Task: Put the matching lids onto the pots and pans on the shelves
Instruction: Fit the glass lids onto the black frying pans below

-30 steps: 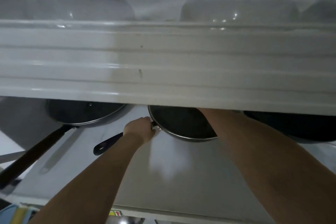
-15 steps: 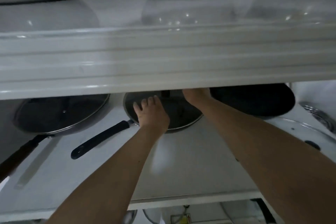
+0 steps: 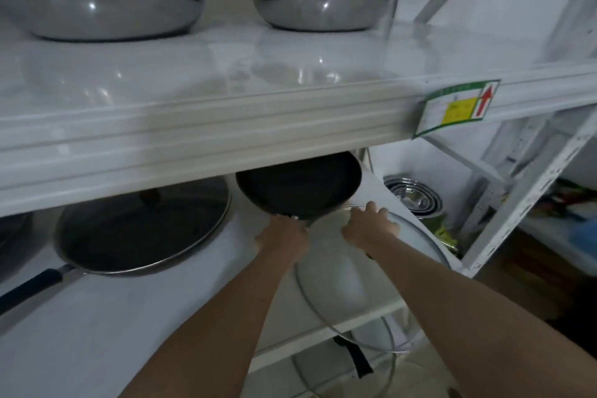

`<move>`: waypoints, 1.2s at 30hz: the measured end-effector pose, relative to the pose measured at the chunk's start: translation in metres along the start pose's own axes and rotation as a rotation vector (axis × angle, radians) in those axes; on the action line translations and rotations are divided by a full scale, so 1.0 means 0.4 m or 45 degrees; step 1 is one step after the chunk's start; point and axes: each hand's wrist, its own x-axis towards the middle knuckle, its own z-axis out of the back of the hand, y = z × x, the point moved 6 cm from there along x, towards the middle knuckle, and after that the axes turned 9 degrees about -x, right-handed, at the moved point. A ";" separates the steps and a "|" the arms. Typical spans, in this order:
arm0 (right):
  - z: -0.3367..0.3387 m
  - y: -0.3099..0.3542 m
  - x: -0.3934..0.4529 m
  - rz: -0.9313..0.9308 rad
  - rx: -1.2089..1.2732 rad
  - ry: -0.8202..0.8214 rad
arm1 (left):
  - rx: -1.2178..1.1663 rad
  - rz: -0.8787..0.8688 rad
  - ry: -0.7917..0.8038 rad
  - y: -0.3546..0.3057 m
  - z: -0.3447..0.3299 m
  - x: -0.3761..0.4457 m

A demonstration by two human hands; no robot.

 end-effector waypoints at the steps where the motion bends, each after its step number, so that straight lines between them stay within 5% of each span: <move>1: -0.024 -0.020 0.008 0.030 -0.052 0.136 | -0.020 0.042 -0.020 -0.002 -0.011 0.003; 3: -0.054 -0.038 0.022 0.139 -0.169 0.283 | 0.005 0.137 -0.056 -0.003 -0.027 0.006; 7: -0.079 -0.042 0.049 0.312 -0.255 0.250 | 0.080 0.268 -0.170 0.001 -0.040 0.004; 21: -0.075 -0.141 -0.050 0.461 -0.224 0.261 | 0.285 0.282 -0.232 0.006 -0.069 -0.042; 36: 0.169 -0.167 0.008 0.536 -0.164 -0.104 | 0.054 0.339 -0.265 0.010 -0.031 -0.038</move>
